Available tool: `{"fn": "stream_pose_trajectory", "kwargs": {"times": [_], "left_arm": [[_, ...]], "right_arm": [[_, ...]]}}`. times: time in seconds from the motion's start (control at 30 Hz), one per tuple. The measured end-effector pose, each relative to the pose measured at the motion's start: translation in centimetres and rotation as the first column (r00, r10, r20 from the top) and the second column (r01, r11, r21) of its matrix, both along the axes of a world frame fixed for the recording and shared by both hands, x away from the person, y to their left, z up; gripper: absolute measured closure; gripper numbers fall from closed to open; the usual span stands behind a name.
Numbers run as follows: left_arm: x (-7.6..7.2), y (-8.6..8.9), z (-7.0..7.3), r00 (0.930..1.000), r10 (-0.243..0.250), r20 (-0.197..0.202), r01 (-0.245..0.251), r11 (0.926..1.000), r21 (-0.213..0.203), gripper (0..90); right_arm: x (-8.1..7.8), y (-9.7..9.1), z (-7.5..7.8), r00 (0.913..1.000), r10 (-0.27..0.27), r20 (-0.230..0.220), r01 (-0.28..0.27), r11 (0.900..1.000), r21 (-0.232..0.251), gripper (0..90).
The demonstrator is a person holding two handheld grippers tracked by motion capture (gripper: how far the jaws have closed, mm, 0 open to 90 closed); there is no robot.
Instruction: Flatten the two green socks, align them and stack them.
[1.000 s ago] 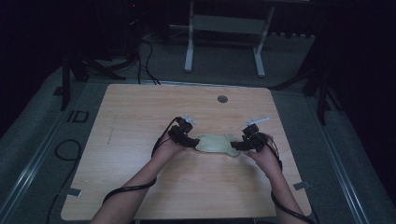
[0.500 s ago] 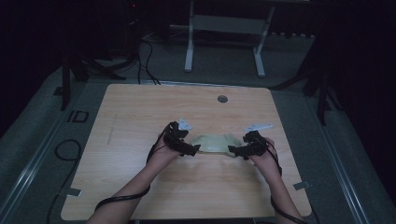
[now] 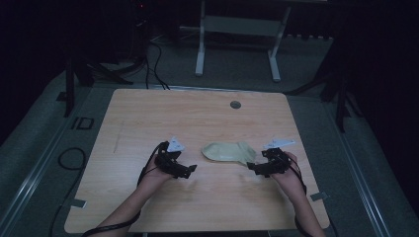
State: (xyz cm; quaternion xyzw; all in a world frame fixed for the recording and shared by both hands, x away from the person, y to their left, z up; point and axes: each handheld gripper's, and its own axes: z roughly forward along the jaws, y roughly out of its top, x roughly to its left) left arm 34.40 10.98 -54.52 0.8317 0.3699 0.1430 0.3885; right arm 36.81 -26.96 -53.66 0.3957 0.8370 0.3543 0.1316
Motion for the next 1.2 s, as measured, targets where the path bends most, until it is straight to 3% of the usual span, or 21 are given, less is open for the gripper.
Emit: {"fn": "stream_pose_trajectory", "kwargs": {"times": [0.2,0.27,0.4,0.73,1.07,1.2], "left_arm": [[-1.1,2.1,-0.4,0.9995,0.031,0.002,-0.031,0.9993,-0.019,2.4],[-1.4,2.6,-0.6,0.9988,0.034,-0.034,-0.035,0.9993,-0.014,2.4],[-1.9,3.4,-0.9,0.9979,0.063,-0.018,-0.062,0.998,0.014,2.4],[-3.0,5.5,-1.7,0.9946,0.103,-0.008,-0.103,0.9946,0.01,2.4],[-4.6,7.9,-2.3,0.9886,0.15,0.012,-0.15,0.9885,0.019,2.4],[-5.3,8.7,-2.4,0.9864,0.164,0.014,-0.164,0.9859,0.031,2.4]], "right_arm": [[-0.9,-1.5,-0.7,0.9999,-0.016,-0.004,0.016,0.9996,-0.021,12.7],[-1.0,-1.7,-0.8,0.9998,-0.02,-0.005,0.019,0.9996,-0.022,12.7],[-1.5,-2.8,-1.3,0.9992,-0.038,0.013,0.038,0.9992,-0.012,12.5],[-3.2,-4.9,-2.4,0.9948,-0.097,0.032,0.098,0.9944,-0.039,12.1],[-4.8,-6.8,-2.7,0.9773,-0.202,0.064,0.204,0.9786,-0.026,11.0],[-5.4,-7.1,-2.9,0.9645,-0.247,0.093,0.252,0.9669,-0.041,11.0]]}}
